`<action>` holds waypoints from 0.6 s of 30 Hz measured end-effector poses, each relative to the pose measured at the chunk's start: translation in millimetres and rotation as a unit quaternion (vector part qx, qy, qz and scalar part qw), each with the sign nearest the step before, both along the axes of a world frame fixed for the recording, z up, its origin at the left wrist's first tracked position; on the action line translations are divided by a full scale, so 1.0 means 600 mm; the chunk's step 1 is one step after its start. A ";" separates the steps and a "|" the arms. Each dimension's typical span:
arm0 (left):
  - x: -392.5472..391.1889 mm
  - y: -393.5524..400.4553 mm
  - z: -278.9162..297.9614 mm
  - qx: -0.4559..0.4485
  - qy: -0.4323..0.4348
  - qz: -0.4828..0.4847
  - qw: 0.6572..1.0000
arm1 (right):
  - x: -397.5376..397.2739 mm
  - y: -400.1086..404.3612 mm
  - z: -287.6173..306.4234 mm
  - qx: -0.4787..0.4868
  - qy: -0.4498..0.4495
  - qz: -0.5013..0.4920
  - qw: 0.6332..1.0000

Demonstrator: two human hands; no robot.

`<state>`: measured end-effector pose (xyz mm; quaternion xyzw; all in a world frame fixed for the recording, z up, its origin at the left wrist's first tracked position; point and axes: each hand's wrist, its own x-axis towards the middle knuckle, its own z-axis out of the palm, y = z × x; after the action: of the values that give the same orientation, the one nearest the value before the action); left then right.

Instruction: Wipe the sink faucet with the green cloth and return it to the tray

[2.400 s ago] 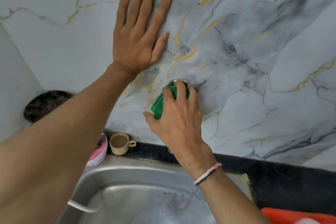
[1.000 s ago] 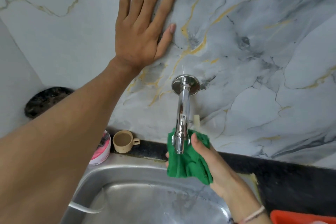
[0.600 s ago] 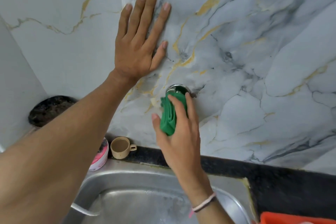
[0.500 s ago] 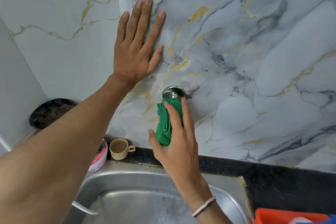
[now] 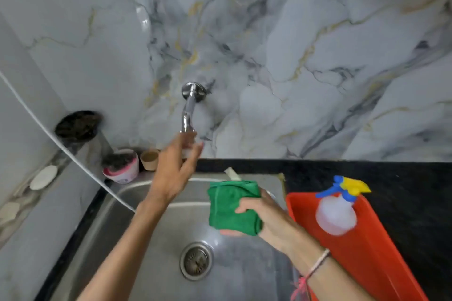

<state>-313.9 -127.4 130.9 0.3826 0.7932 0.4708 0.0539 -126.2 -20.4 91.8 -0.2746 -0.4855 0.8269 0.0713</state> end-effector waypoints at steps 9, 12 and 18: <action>0.399 0.087 -0.144 -0.104 -0.437 -0.123 0.885 | 0.325 0.129 -0.078 -0.007 -0.123 -0.104 0.987; 0.466 0.146 -0.184 -0.154 -0.393 -0.111 0.900 | 0.392 0.185 -0.124 0.159 -0.251 -0.107 0.949; 0.543 0.203 -0.274 -0.318 -0.221 -0.080 0.919 | 0.446 0.228 -0.190 0.363 -0.370 0.027 0.855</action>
<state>11.8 -5.5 -33.5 0.2932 0.8358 0.2606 0.3840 141.6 116.5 -21.9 -0.5016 -0.7491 0.4307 -0.0414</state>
